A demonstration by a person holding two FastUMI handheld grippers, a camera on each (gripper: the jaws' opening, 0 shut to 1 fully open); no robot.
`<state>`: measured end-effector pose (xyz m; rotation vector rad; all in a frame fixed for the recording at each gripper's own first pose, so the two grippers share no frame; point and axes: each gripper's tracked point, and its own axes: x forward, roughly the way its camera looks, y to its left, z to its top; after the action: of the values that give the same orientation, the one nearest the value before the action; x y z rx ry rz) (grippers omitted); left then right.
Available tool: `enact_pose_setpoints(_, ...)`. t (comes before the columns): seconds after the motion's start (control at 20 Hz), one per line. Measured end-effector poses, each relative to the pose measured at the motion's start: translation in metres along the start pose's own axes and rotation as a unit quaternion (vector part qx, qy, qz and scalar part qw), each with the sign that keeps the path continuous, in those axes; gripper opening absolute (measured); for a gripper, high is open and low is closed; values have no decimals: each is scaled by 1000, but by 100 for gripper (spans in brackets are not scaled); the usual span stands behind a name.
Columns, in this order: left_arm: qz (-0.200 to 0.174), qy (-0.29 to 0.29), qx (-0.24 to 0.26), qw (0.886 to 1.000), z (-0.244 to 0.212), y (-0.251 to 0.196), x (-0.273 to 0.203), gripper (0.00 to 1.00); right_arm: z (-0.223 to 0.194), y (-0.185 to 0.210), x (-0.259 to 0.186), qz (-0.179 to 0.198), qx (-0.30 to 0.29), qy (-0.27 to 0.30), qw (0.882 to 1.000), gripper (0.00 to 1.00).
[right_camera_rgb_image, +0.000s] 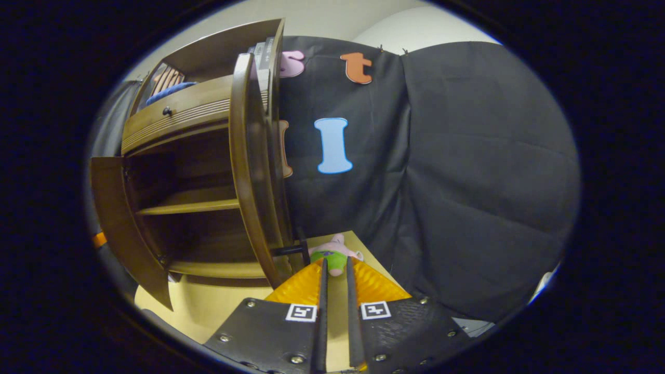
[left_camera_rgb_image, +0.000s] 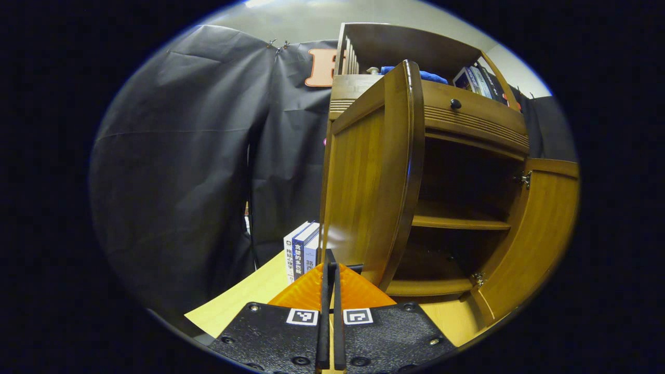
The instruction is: Open the right door of the double-door shoe cabinet with the right hand, and open the left door with the left hand.
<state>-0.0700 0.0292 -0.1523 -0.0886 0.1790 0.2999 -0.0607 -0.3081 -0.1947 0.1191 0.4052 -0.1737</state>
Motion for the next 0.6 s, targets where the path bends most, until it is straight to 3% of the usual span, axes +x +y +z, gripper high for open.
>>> enact_pose_setpoints(0.3, 30, -2, -12, 999, 4, 33, 0, 4, -3, 4, -2, 7, 2, 3, 1000, 17)
enact_pose_setpoints(0.4, 40, -4, -10, 999, 5, 47, 1, 0, -5, 3, -4, 7, 4, 5, 1000, 17)
enact_pose_setpoints(0.55, 32, -6, -9, 999, 6, 52, 1, 4, -7, 3, -5, 7, 8, 8, 1000, 17)
enact_pose_setpoints(0.6, 29, -6, -3, 1000, 5, 54, 1, 0, -7, 4, -6, 7, 9, 8, 1000, 17)
